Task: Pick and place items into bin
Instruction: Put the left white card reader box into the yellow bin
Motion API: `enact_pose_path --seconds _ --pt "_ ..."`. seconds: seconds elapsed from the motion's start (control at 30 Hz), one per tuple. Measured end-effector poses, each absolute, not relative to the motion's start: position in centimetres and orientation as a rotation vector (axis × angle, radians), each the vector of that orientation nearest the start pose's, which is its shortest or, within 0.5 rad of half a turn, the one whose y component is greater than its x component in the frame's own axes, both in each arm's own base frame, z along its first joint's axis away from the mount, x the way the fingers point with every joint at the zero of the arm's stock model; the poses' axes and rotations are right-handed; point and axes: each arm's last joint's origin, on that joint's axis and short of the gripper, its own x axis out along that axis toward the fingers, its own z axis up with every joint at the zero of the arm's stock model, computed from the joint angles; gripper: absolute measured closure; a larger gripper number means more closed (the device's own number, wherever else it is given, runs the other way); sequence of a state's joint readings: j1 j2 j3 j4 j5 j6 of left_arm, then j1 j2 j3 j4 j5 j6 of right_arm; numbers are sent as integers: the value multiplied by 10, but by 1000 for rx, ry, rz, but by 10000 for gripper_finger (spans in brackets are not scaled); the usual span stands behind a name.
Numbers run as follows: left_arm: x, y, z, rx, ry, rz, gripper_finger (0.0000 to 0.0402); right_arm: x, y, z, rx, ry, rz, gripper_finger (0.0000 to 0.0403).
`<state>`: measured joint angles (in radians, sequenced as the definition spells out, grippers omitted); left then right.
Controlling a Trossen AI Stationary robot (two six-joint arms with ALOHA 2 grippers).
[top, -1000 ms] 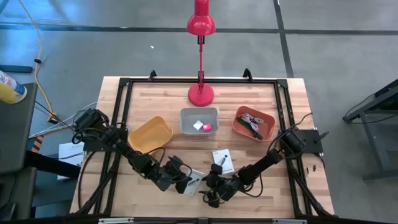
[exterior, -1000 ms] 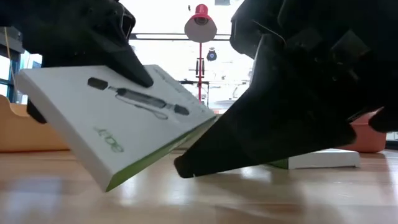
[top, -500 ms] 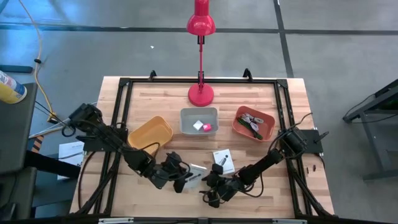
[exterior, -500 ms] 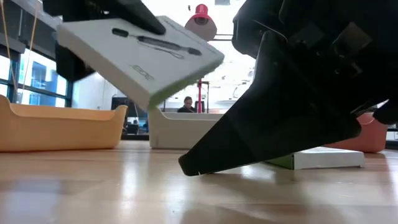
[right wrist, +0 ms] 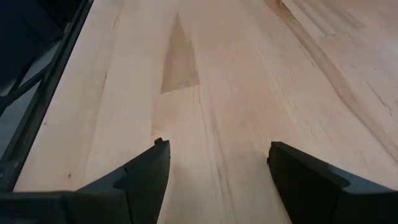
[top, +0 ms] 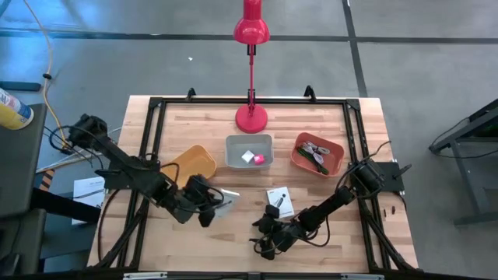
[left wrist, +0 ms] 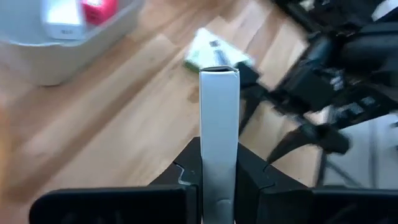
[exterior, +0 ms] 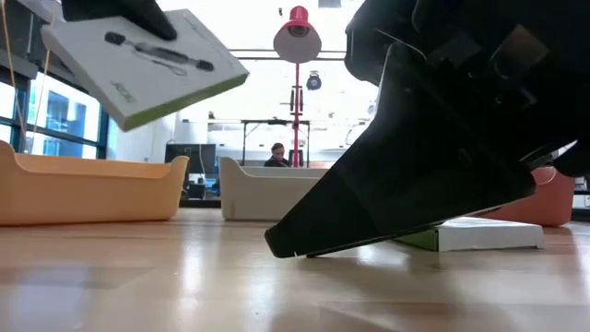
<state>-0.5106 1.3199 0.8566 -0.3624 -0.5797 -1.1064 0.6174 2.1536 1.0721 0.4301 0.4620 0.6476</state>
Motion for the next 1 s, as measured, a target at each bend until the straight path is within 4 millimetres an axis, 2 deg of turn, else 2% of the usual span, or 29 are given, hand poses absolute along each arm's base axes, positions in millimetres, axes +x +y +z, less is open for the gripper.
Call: enact_pose_path --seconds 0.33,0.53,0.7,1.0 --pt "183 -84 263 -556 667 510 371 340 225 79 299 577 -42 144" --pt "155 -68 267 -515 750 586 374 341 224 79 299 571 -50 144" --pt "138 -59 271 -478 801 606 378 342 223 80 301 568 -58 144" --pt "111 -44 281 -454 794 598 380 345 218 80 316 559 -72 144"
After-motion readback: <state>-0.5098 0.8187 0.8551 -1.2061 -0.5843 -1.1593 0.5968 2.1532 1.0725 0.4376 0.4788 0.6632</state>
